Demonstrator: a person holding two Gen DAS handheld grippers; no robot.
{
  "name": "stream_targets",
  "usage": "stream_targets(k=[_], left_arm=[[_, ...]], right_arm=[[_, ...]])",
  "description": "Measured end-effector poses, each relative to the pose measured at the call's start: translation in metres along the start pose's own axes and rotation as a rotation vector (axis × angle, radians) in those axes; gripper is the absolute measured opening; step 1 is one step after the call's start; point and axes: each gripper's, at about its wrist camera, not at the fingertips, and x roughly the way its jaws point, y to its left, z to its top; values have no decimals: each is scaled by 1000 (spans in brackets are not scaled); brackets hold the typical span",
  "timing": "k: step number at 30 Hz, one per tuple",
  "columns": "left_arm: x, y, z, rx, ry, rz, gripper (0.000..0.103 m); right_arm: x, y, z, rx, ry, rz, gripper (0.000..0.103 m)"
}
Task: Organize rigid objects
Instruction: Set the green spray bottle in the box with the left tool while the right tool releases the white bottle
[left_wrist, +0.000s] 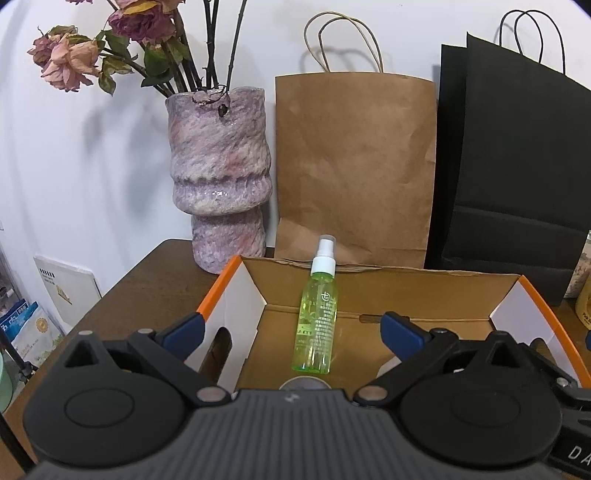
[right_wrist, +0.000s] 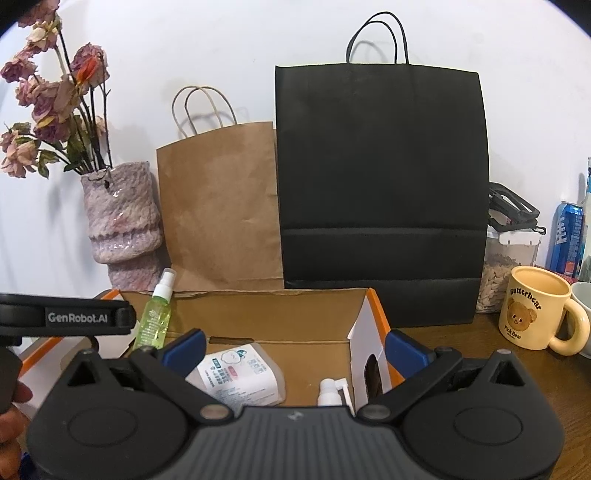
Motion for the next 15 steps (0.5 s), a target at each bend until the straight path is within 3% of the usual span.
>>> stream_targets(k=[15], left_arm=[[-36, 0, -13, 66, -30, -39, 103]], right_arm=[[-29, 0, -8, -9, -5, 9, 103]])
